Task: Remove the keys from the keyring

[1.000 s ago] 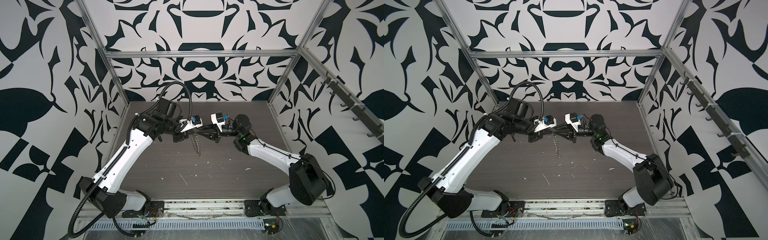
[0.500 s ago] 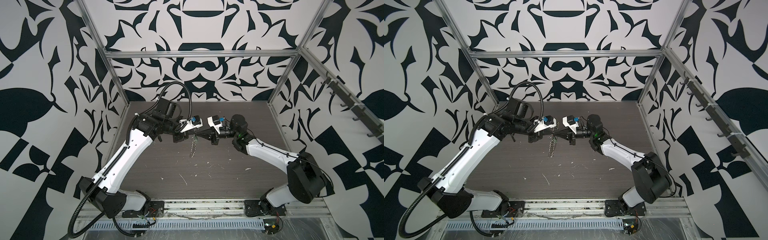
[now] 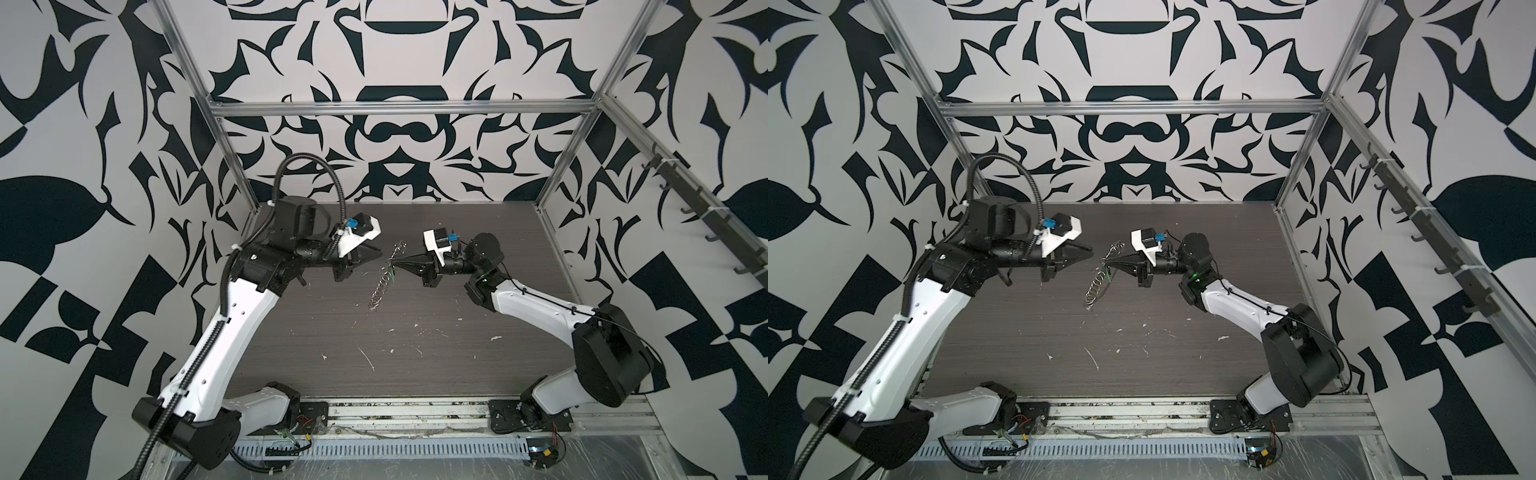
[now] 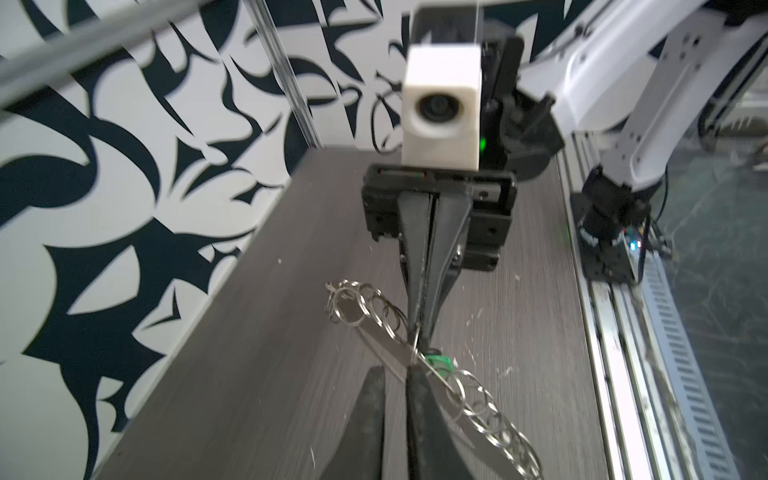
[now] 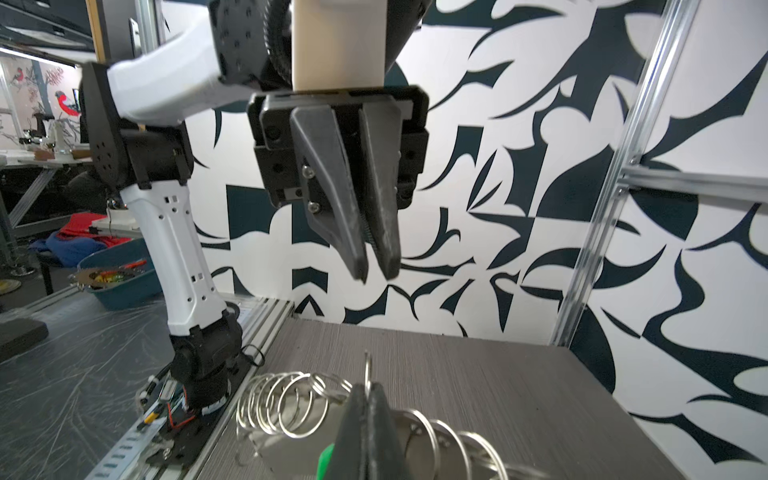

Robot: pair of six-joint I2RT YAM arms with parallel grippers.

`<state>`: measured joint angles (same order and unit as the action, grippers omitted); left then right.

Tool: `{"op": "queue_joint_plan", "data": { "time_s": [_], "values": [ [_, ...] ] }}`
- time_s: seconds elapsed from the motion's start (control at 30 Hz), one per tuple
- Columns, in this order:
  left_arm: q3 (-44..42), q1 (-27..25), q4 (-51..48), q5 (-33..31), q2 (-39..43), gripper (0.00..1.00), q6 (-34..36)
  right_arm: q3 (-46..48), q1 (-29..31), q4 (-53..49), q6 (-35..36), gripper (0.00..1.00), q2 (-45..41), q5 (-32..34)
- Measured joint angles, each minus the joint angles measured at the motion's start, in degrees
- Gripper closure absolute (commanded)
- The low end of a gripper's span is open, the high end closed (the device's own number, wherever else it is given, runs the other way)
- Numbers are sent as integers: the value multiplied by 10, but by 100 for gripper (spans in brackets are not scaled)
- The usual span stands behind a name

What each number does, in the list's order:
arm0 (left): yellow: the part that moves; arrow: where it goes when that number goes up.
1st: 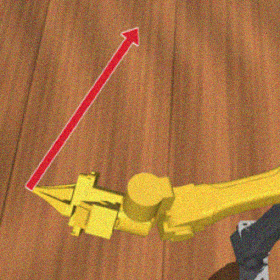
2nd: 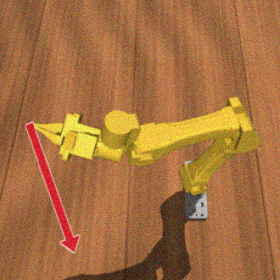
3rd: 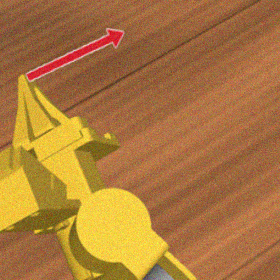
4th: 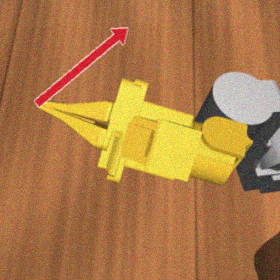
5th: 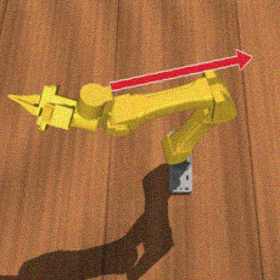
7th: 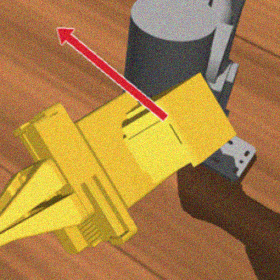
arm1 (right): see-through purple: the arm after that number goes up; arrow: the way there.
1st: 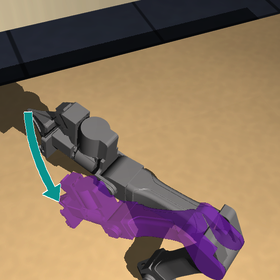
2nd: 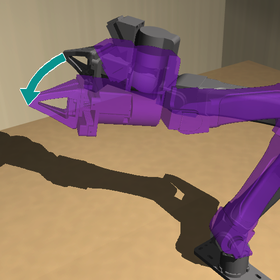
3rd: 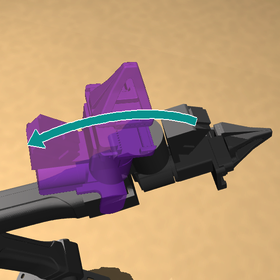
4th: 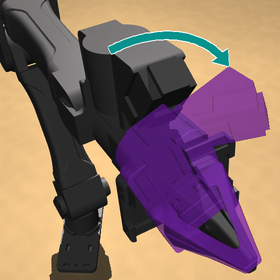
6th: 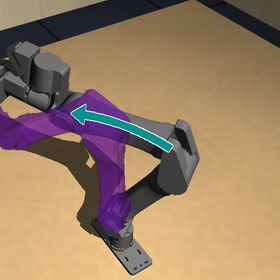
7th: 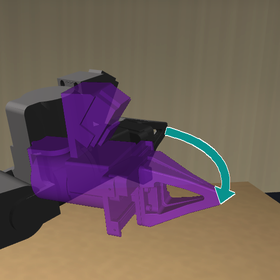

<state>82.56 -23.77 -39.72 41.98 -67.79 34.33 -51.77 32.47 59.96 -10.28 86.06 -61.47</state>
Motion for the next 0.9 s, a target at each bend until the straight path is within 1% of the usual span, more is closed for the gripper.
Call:
{"op": "queue_joint_plan", "data": {
  "time_s": [0.1, 0.27, 0.53, 0.77, 0.9],
  "values": [
    [-6, 2, 31, 30, 10, 80, -24, 0, 0, 51, -29, 100, 1, 9],
    [-20, 2, 56, 59, 2, 79, -44, 0, 1, 92, -52, 100, 1, 18],
    [-32, 2, 79, 77, -12, 80, -58, 0, 12, 107, -64, 100, 5, 21],
    [-37, 1, 89, 85, -16, 84, -60, -7, 14, 110, -66, 100, 18, 23],
    [-42, 1, 88, 84, -16, 81, -60, -9, 14, 111, -69, 100, 19, 24]
  ]
}}
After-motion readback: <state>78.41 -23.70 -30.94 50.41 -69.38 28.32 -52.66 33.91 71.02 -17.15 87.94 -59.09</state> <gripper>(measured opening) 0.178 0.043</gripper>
